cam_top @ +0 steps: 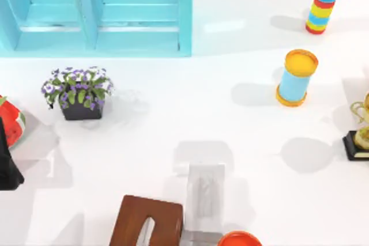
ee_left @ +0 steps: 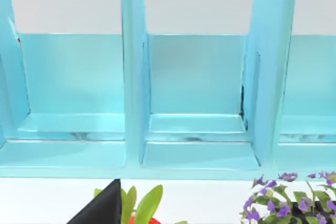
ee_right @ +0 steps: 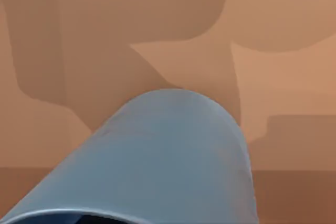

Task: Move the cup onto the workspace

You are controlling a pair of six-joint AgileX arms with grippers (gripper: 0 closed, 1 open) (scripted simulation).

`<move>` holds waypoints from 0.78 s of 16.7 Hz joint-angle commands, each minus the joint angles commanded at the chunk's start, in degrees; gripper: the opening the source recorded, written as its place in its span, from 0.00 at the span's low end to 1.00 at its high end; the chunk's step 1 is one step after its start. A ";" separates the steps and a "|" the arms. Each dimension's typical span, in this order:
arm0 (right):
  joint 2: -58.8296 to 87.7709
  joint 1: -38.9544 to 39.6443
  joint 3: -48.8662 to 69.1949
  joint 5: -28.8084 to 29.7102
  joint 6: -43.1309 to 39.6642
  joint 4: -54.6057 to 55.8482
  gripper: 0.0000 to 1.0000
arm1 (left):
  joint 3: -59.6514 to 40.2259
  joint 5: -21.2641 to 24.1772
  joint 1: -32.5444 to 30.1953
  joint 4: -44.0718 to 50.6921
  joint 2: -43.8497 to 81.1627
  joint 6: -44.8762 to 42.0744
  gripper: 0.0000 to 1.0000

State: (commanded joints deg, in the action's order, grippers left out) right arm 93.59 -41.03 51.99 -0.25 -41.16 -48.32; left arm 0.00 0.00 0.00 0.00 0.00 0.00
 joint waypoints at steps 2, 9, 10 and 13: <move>0.00 0.00 0.00 0.00 0.00 0.00 0.70 | 0.00 0.00 0.00 0.00 0.00 0.00 1.00; 0.00 0.00 0.00 0.00 0.00 0.00 0.17 | 0.00 0.00 0.00 0.00 0.00 0.00 1.00; 0.00 0.00 0.00 0.00 0.00 0.00 0.10 | 0.00 0.00 0.00 0.00 0.00 0.00 1.00; 0.00 0.00 0.00 0.00 0.00 0.00 0.00 | 0.00 0.00 0.00 0.00 0.00 0.00 1.00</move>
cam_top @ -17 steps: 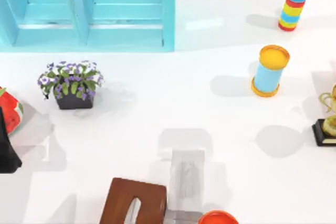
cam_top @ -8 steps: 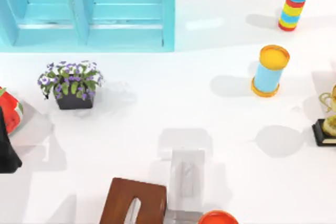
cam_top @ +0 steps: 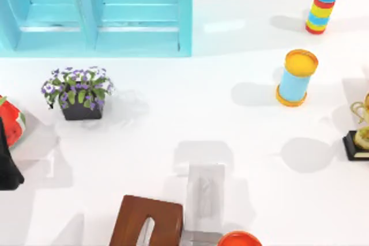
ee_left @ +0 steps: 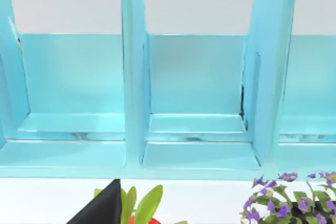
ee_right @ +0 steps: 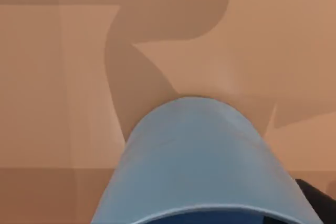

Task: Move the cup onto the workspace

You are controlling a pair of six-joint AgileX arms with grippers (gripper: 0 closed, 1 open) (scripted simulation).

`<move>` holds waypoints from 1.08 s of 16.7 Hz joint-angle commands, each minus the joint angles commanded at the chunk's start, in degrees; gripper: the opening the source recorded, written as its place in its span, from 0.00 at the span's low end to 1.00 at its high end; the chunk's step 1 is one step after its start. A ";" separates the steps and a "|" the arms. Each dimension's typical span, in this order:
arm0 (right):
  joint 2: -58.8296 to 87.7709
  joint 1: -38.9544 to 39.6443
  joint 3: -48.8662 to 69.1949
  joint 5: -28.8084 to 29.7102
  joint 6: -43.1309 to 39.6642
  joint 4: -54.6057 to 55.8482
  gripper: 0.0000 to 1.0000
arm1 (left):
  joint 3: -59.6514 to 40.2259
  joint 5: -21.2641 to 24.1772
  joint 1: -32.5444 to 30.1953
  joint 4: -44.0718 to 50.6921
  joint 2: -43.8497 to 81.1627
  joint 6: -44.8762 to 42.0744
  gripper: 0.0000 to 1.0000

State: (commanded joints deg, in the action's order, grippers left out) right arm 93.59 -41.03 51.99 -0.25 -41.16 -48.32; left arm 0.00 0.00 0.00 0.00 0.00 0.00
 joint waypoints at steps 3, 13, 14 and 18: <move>0.00 0.00 0.00 0.00 0.00 0.00 0.00 | 0.00 0.00 0.00 0.00 0.00 0.00 1.00; -6.49 7.91 3.48 0.05 7.82 -9.90 0.00 | 0.00 0.00 0.00 0.00 0.00 0.00 1.00; -8.41 10.24 4.32 0.07 10.12 -13.37 0.00 | 0.00 0.00 0.00 0.00 0.00 0.00 1.00; -15.94 19.12 7.39 0.11 18.85 -23.67 0.00 | 0.00 0.00 0.00 0.00 0.00 0.00 1.00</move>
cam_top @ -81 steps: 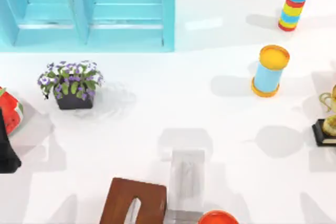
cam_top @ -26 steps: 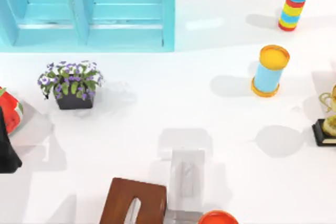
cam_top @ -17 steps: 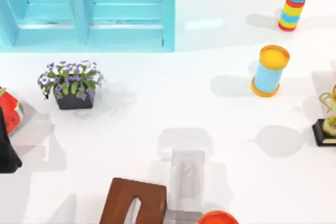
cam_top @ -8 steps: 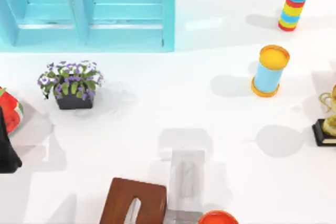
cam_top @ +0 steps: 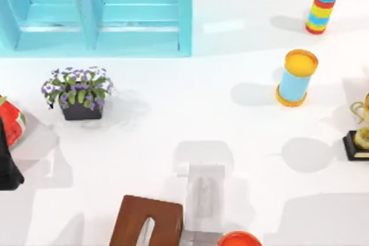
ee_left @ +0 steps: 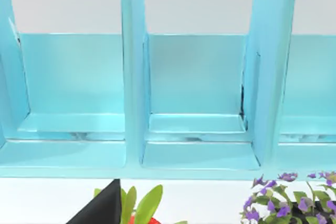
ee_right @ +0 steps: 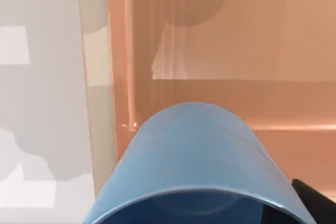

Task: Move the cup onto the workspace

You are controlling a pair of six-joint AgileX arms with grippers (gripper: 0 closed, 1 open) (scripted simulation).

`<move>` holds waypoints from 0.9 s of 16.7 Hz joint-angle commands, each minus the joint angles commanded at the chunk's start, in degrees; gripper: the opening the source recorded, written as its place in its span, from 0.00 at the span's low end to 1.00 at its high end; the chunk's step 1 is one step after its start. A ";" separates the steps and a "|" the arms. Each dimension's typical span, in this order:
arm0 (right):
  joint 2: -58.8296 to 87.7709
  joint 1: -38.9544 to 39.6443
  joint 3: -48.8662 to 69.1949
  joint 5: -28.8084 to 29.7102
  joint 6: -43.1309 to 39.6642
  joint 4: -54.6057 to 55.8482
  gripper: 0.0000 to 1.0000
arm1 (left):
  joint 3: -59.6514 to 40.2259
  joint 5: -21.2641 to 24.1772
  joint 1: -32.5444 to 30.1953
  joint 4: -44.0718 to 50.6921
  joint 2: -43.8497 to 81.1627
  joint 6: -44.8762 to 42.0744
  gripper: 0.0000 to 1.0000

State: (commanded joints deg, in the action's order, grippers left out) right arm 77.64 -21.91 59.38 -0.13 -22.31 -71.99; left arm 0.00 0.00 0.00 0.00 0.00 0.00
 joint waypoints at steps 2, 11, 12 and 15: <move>-1.53 1.49 0.55 -0.01 1.50 -1.59 0.00 | 0.00 0.00 0.00 0.00 0.00 0.00 1.00; 0.85 8.56 9.59 -1.33 10.51 -2.69 0.00 | 0.00 0.00 0.00 0.00 0.00 0.00 1.00; 2.12 11.09 13.22 -1.68 13.82 -3.25 0.00 | 0.00 0.00 0.00 0.00 0.00 0.00 1.00; 8.49 19.81 27.02 -2.78 25.15 -5.46 0.00 | 0.00 0.00 0.00 0.00 0.00 0.00 1.00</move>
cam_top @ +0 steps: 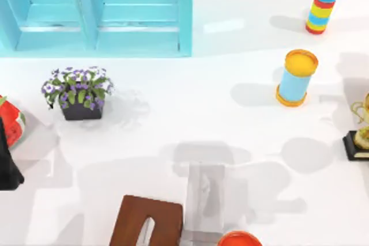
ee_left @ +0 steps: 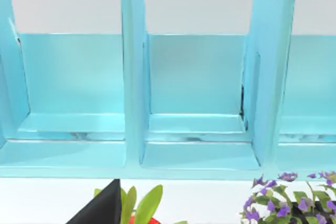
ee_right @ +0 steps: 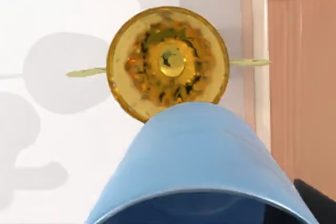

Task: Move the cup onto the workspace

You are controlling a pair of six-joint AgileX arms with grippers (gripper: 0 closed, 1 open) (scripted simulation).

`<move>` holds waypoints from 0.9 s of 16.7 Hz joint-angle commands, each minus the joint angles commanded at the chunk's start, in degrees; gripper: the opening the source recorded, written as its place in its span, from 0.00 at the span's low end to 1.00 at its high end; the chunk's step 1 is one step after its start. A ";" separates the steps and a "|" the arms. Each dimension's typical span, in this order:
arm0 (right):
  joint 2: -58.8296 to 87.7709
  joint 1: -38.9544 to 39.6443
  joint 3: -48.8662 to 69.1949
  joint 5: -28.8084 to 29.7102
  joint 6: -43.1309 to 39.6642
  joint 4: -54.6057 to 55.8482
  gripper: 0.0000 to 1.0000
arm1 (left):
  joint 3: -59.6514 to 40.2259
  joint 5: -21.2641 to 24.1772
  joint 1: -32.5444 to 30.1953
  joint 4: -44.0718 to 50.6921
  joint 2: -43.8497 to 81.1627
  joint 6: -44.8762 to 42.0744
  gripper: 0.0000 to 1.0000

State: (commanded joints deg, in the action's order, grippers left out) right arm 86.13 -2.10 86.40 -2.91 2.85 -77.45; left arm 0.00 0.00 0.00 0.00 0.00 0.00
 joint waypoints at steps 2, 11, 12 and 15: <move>6.00 6.24 9.50 -0.69 7.49 -1.59 0.00 | 0.00 0.00 0.00 0.00 0.00 0.00 1.00; 33.43 27.43 30.89 0.64 25.67 -1.92 0.00 | 0.00 0.00 0.00 0.00 0.00 0.00 1.00; 35.72 28.61 31.88 1.19 26.20 -1.74 0.00 | 0.00 0.00 0.00 0.00 0.00 0.00 1.00; 39.81 30.49 33.19 2.35 26.79 -1.63 0.00 | 0.00 0.00 0.00 0.00 0.00 0.00 1.00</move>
State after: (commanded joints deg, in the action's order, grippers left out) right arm 125.95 28.39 119.59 -0.56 29.64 -79.08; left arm 0.00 0.00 0.00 0.00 0.00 0.00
